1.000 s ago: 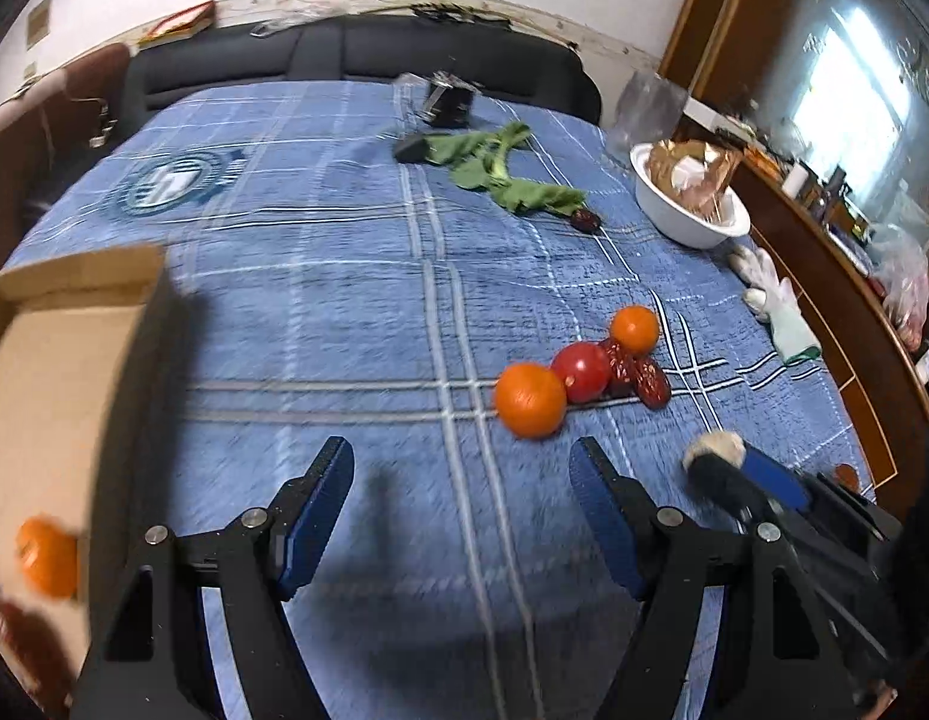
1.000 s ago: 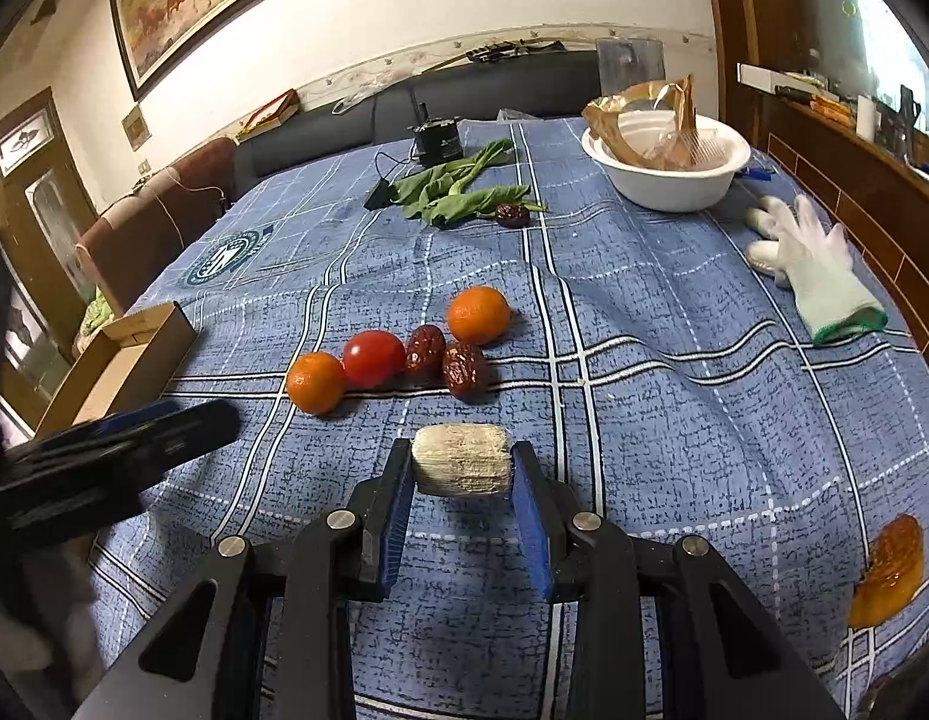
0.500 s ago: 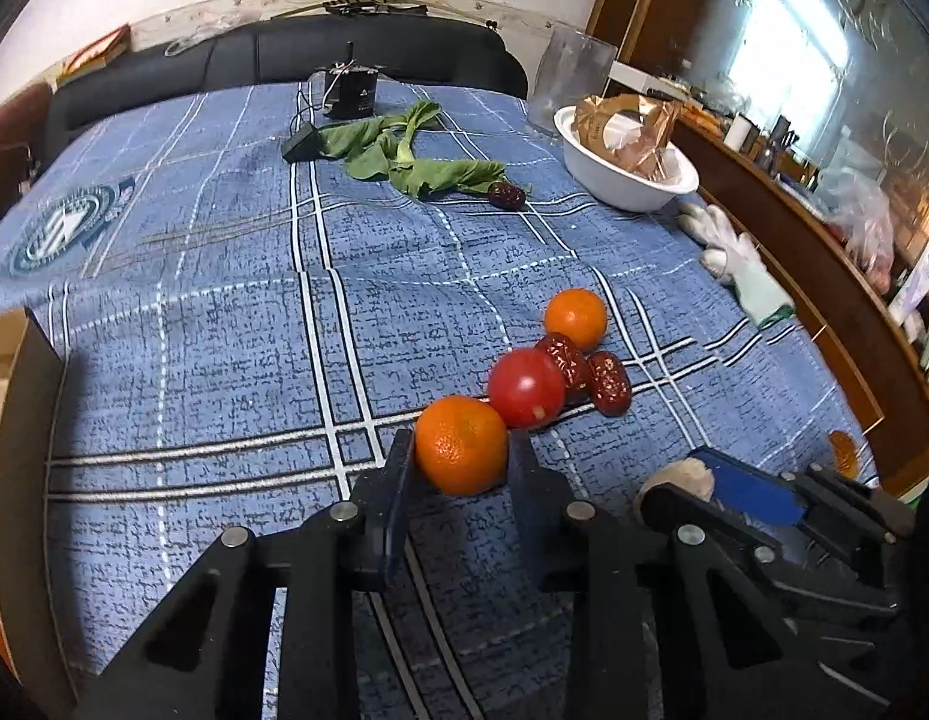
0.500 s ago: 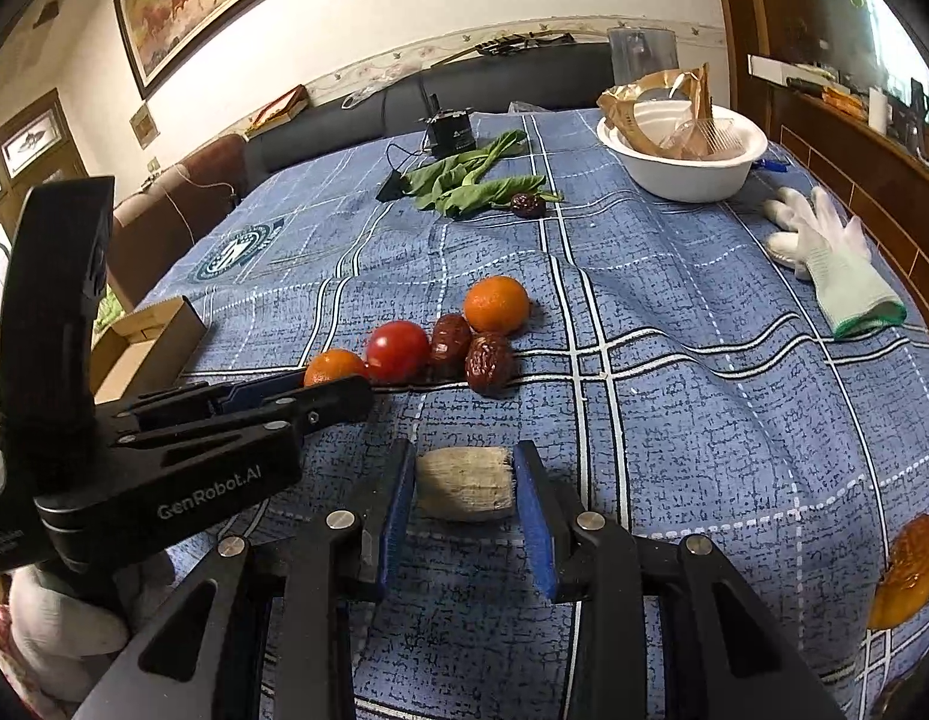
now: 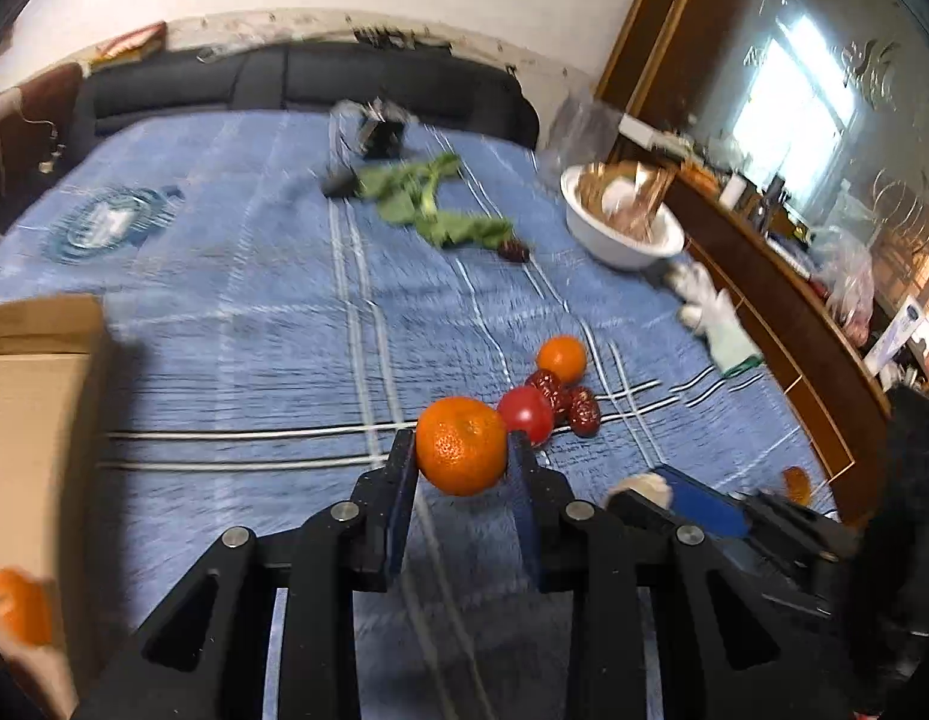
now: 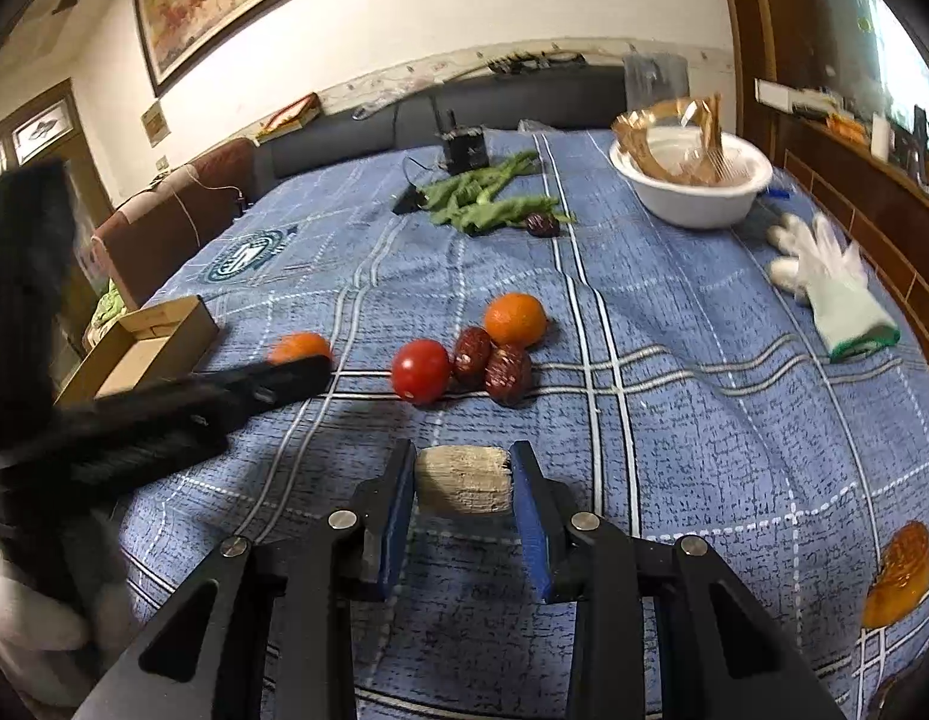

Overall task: Organize fruits
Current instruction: 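Carry the orange and white root into the tray and open both tools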

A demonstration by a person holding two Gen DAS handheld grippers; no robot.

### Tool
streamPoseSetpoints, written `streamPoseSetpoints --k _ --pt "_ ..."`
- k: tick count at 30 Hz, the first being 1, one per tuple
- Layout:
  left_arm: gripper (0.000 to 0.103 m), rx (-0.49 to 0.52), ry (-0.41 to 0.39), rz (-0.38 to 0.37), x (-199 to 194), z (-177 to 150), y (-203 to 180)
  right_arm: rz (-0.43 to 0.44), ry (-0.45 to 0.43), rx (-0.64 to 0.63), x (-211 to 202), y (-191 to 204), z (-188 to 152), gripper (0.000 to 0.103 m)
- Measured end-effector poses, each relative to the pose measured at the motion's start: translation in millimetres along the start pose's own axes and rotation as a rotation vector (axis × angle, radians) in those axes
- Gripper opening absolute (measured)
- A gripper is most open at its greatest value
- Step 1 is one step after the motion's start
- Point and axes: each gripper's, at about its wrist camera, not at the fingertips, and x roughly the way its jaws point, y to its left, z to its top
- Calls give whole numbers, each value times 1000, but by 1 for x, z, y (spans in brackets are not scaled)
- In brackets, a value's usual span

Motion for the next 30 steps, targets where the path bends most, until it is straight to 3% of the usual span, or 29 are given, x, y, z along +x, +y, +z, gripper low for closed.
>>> streamPoseSetpoints --k 2,5,7,12,17,21,30 --pt "29 -7 -29 26 -30 -3 9 -6 -4 -15 -3 6 0 34" --pt "29 -38 -72 95 -82 -12 37 51 -8 -28 -17 24 5 34" --pt "29 -58 -97 177 -116 -21 64 87 -7 -54 -25 41 9 34" --pt "29 -172 -79 341 -157 -38 140 225 32 -123 -31 104 16 35" --pt "29 -228 -15 408 -158 -47 190 321 97 -215 -16 174 10 35" --pt "29 -244 25 410 -146 -48 211 363 134 -298 -3 224 -2 35" --pt "29 -230 86 400 -115 -41 229 287 141 -446 21 268 -21 35"
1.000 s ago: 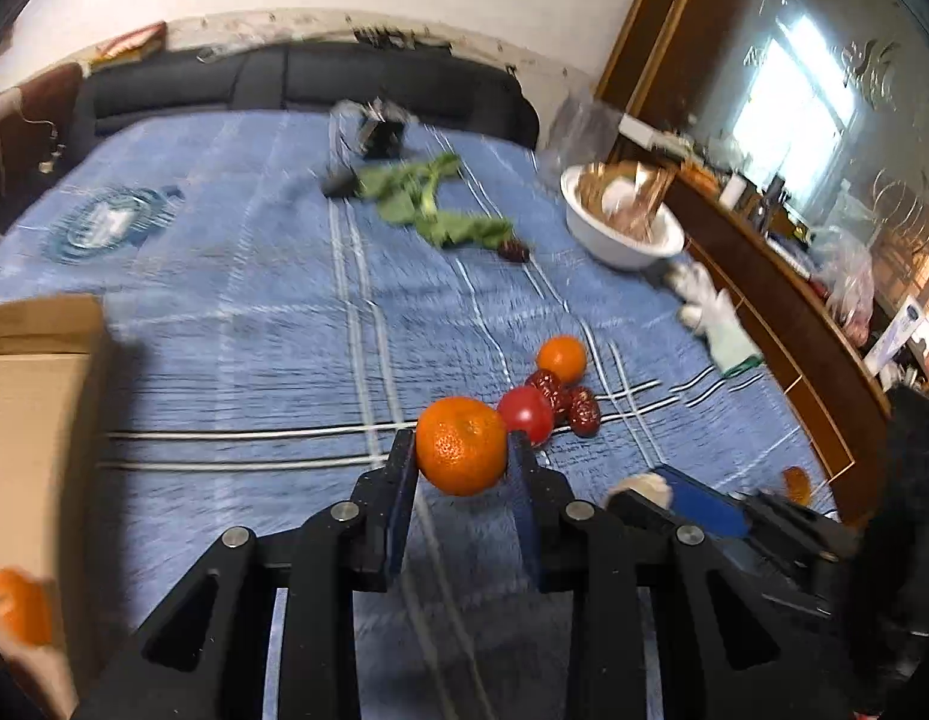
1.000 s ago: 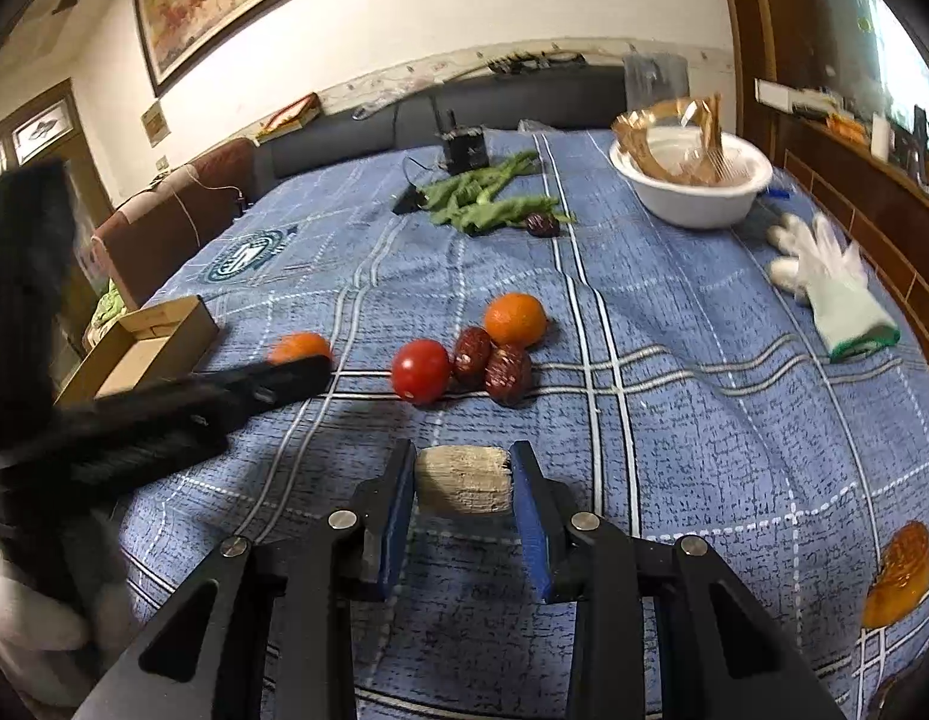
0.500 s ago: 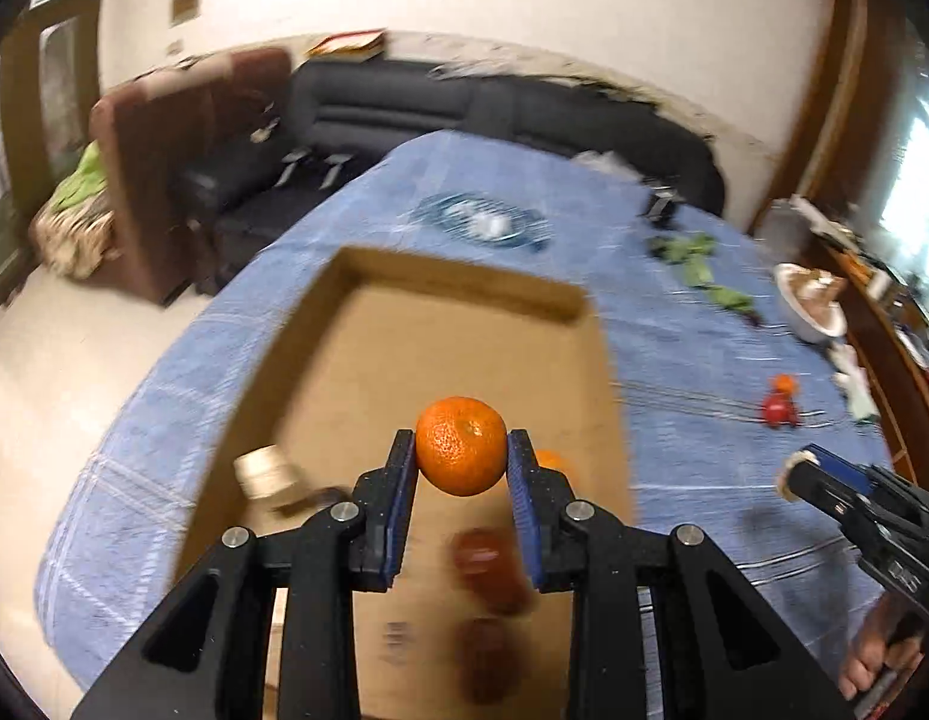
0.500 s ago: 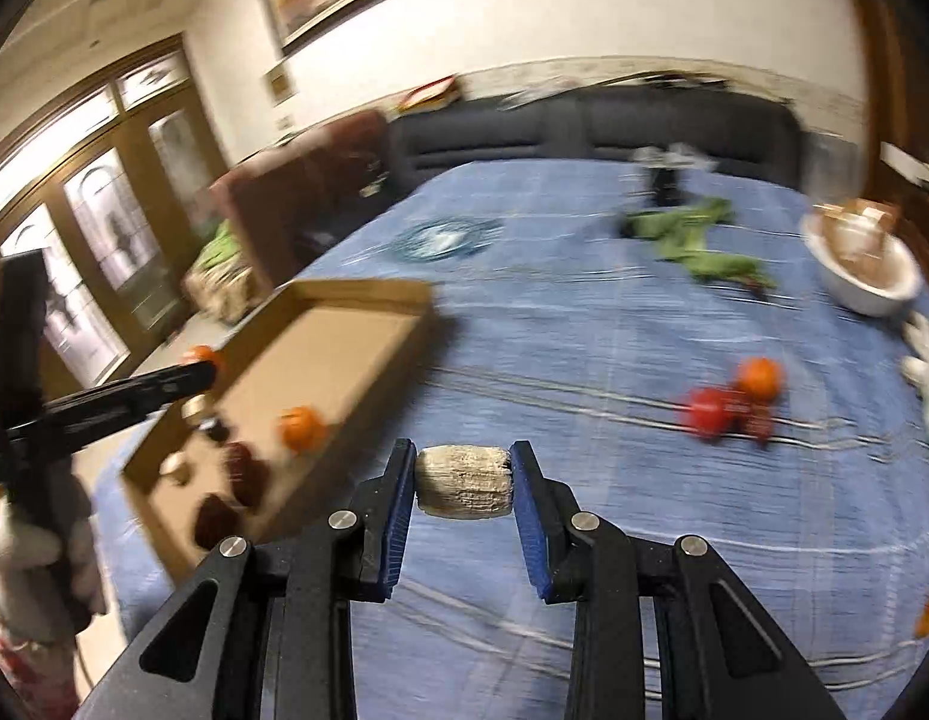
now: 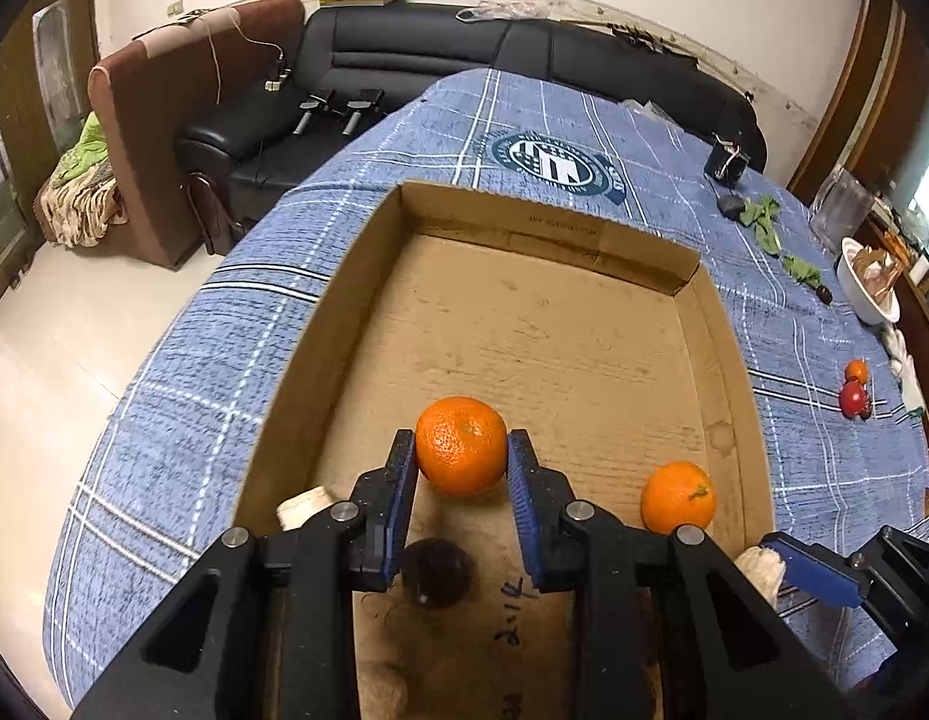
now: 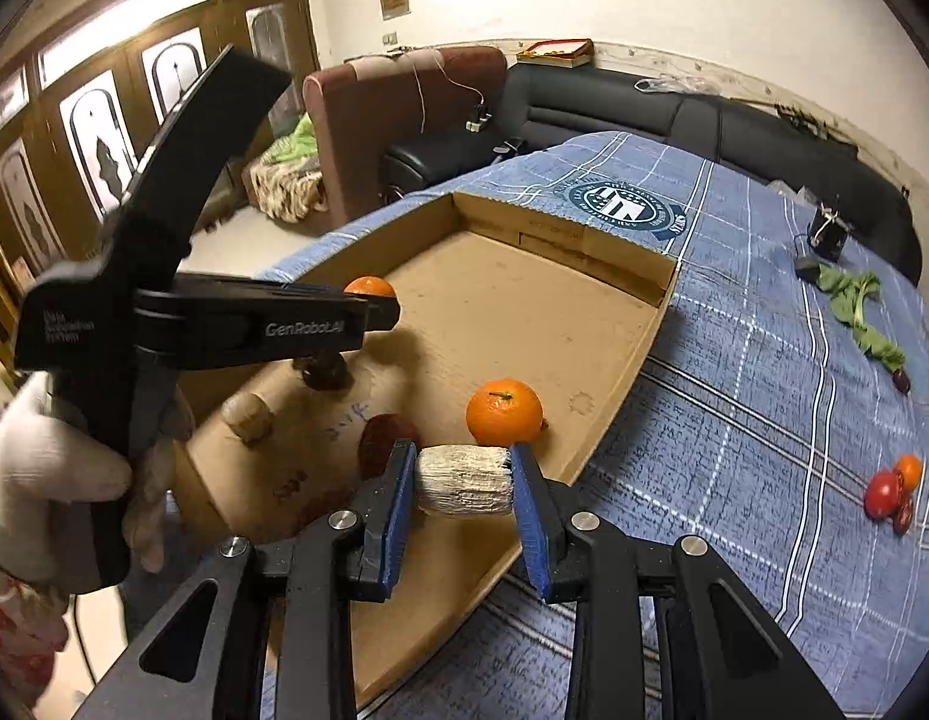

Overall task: Organize fruits
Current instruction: 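Carry the orange and white root into the tray and open both tools, then grasp the red tomato with the left tool while the right tool grasps an orange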

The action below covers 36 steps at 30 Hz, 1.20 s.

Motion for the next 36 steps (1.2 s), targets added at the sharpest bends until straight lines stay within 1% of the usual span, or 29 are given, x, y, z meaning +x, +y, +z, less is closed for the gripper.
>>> streamPoseSetpoints --k 5,10,12,14,16,18,21,23,25,27,29,30,32,36 --pt "29 -6 -3 -5 0 1 2 0 12 -19 10 5 -1 36" --pt "31 -18 -11 -9 -5 0 4 -8 8 -49 10 17 0 36" --pt "34 -27 -29 -14 -12 -1 4 -1 5 -47 9 17 1 37" --pt "44 -33 -51 -16 -23 -1 3 4 -4 -42 4 16 2 38" --pt "46 -40 -73 -18 -33 -2 2 -1 -17 -36 -1 14 2 40" --pt "47 -48 -99 -20 -49 -5 0 -4 -40 -22 -12 11 2 40" --pt "54 -62 -150 -13 -75 -13 -6 -4 -77 24 -32 0 -1 40" --pt "61 -79 -193 -19 -93 -20 -11 -8 -97 53 -45 -9 -6 40" --pt "63 -112 -238 -20 -110 -28 -16 -28 -111 79 -56 -19 -14 42" --pt "65 -159 -278 -42 -122 -39 -23 -49 -117 110 -66 -31 -26 42" --pt "66 -175 -286 -72 -126 -45 -32 -68 -114 141 -73 -42 -37 42" --pt "66 -166 -280 -90 -126 -47 -40 -77 -109 155 -76 -48 -43 42" --pt "66 -136 -263 -102 -125 -51 -56 -93 -105 179 -83 -61 -53 42" --pt "66 -85 -248 -139 -128 -57 -84 -136 -118 211 -104 -85 -73 42"
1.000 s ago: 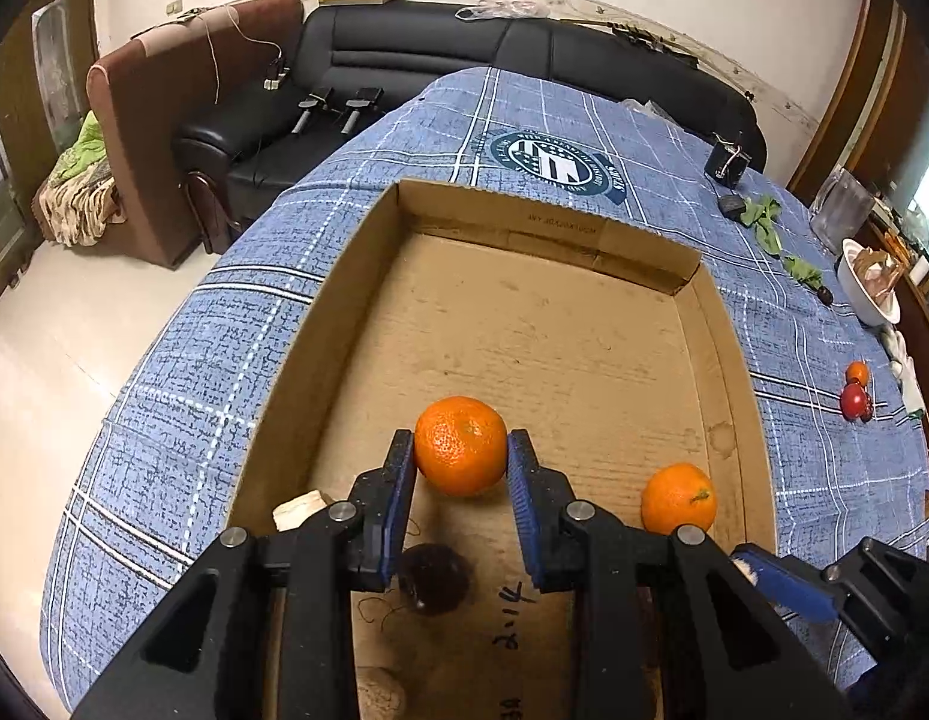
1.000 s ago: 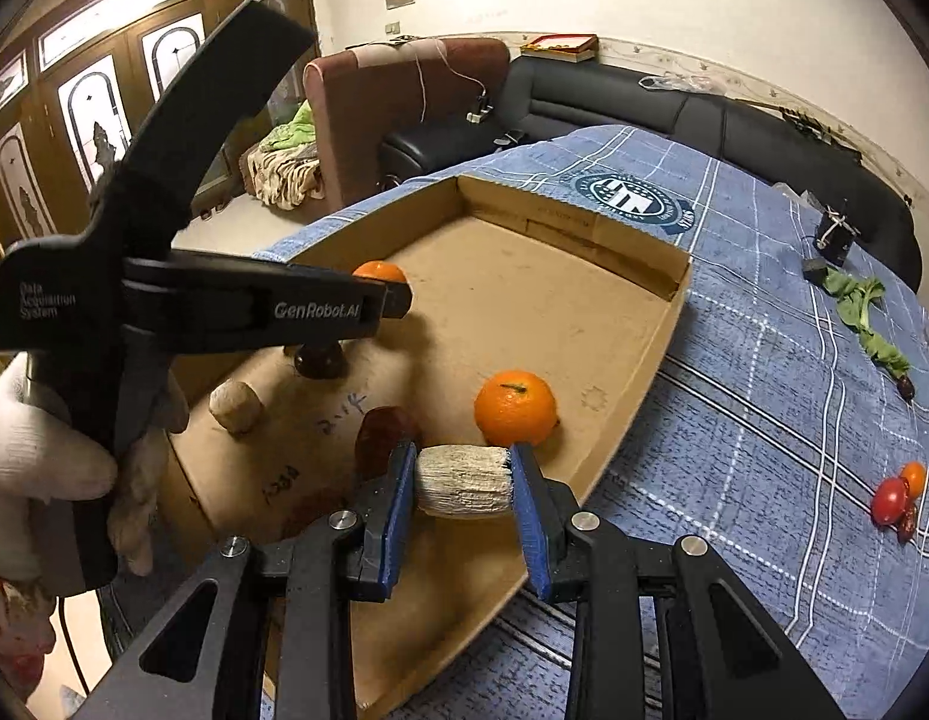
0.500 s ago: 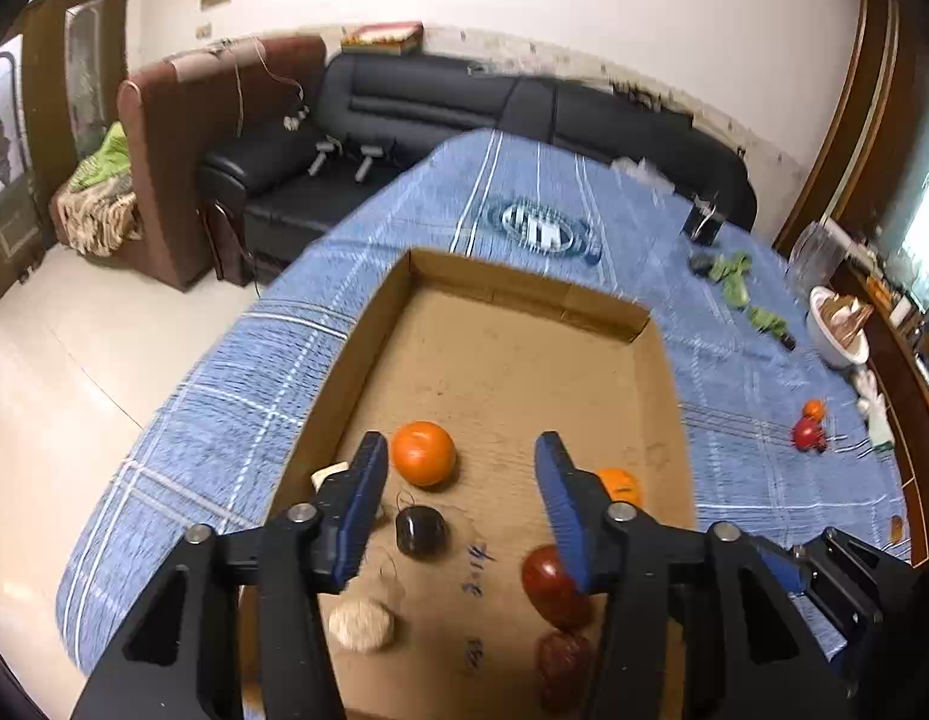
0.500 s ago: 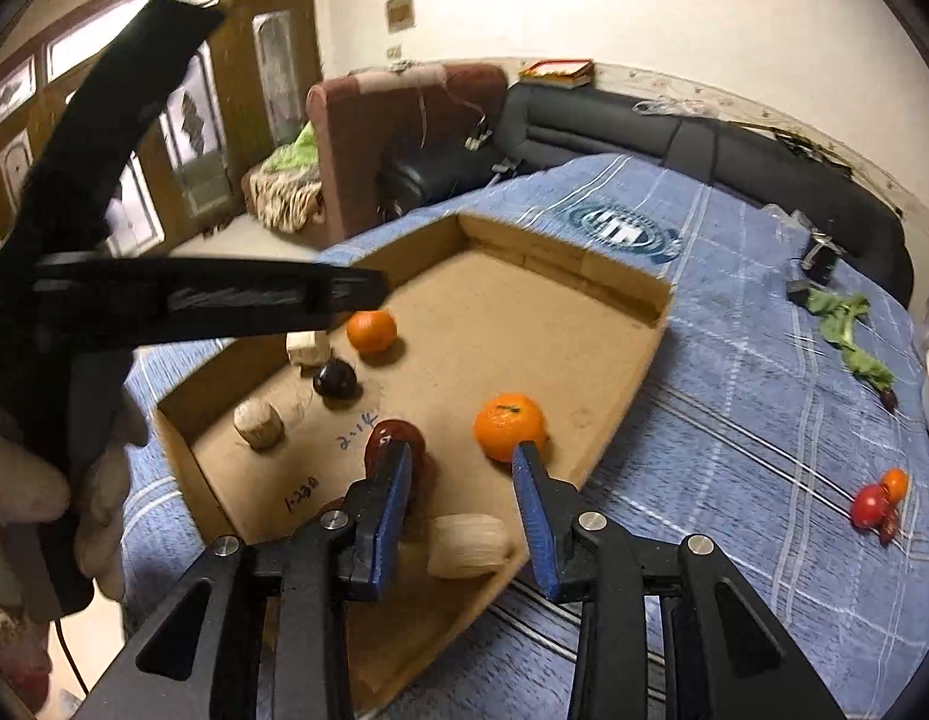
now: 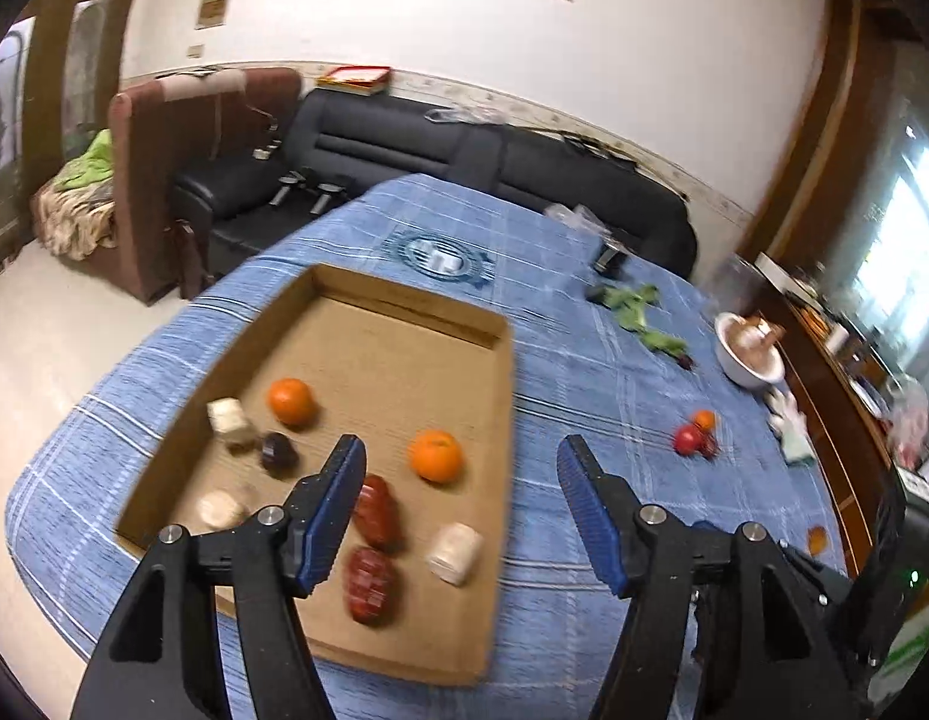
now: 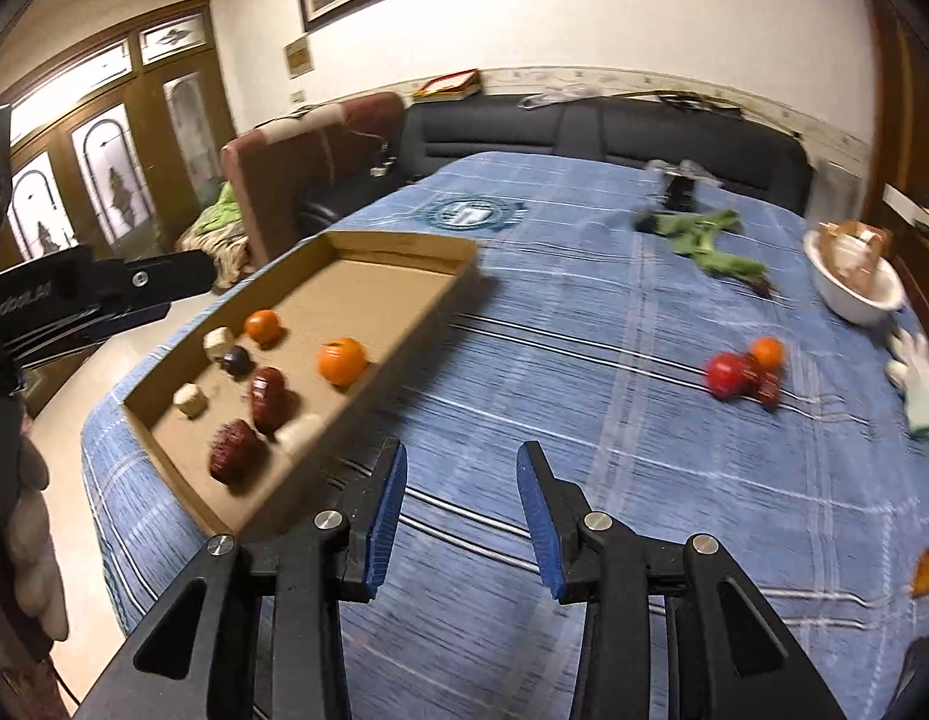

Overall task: Organize fruits
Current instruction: 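Grasp the red tomato with the left tool while the right tool grasps an orange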

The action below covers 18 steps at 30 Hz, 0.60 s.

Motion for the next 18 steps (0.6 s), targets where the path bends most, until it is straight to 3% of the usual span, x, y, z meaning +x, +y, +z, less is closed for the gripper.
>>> streamPoseSetpoints --k 11,18 --pt "66 101 66 -72 15 -20 -59 -148 8 204 -29 -120 -19 42" --pt "66 193 123 -114 42 -30 -94 -173 8 334 -19 -182 -3 42"
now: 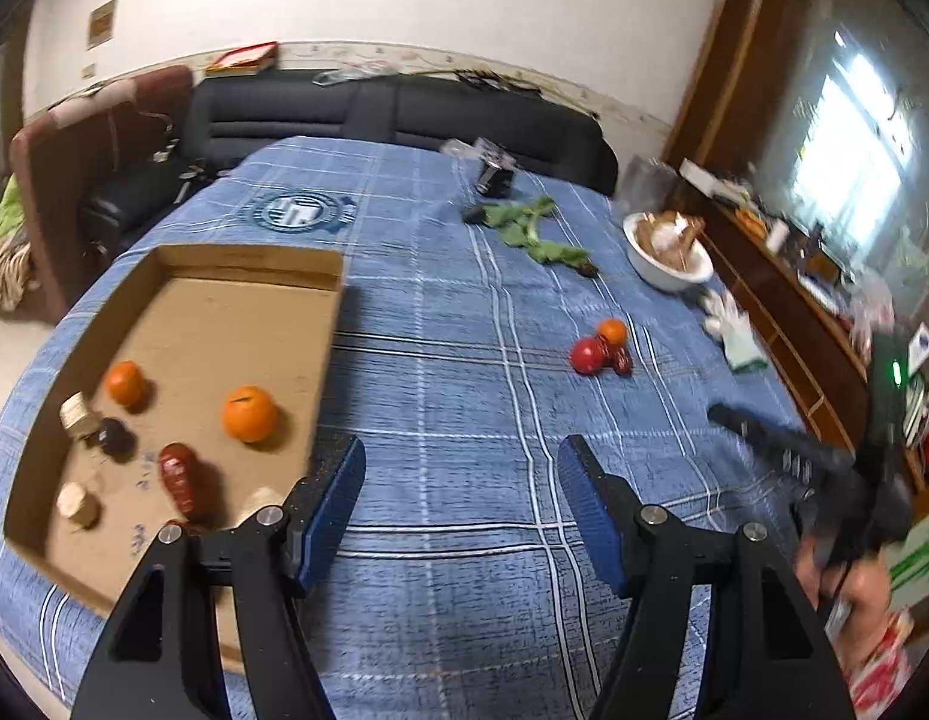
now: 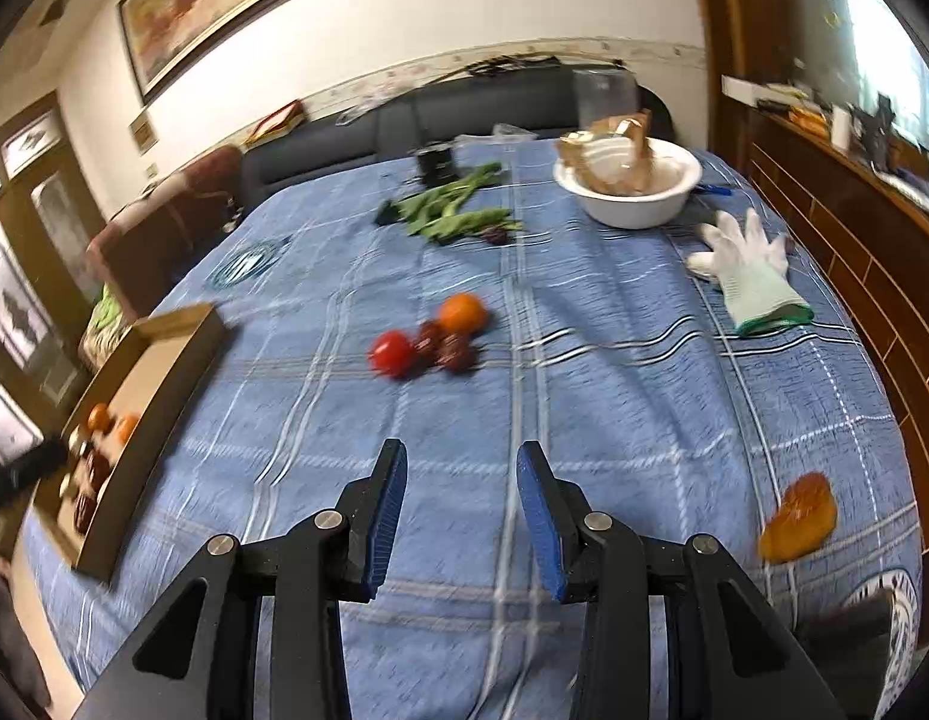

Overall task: Organize fruits
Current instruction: 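Grasp the red tomato with the left tool while the right tool grasps an orange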

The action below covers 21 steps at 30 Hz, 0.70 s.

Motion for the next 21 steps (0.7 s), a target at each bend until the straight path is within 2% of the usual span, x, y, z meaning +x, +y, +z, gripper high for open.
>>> streamPoseSetpoints --k 7,11,18,21 --pt "66 60 63 -32 42 10 -18 87 45 102 55 -12 51 42" --pt "66 95 82 -54 68 20 -27 77 81 110 93 -4 73 42" --pt "66 144 140 -69 117 36 -45 31 153 95 137 3 80 41" --pt "65 143 170 -104 138 41 -53 37 153 108 137 1 80 32"
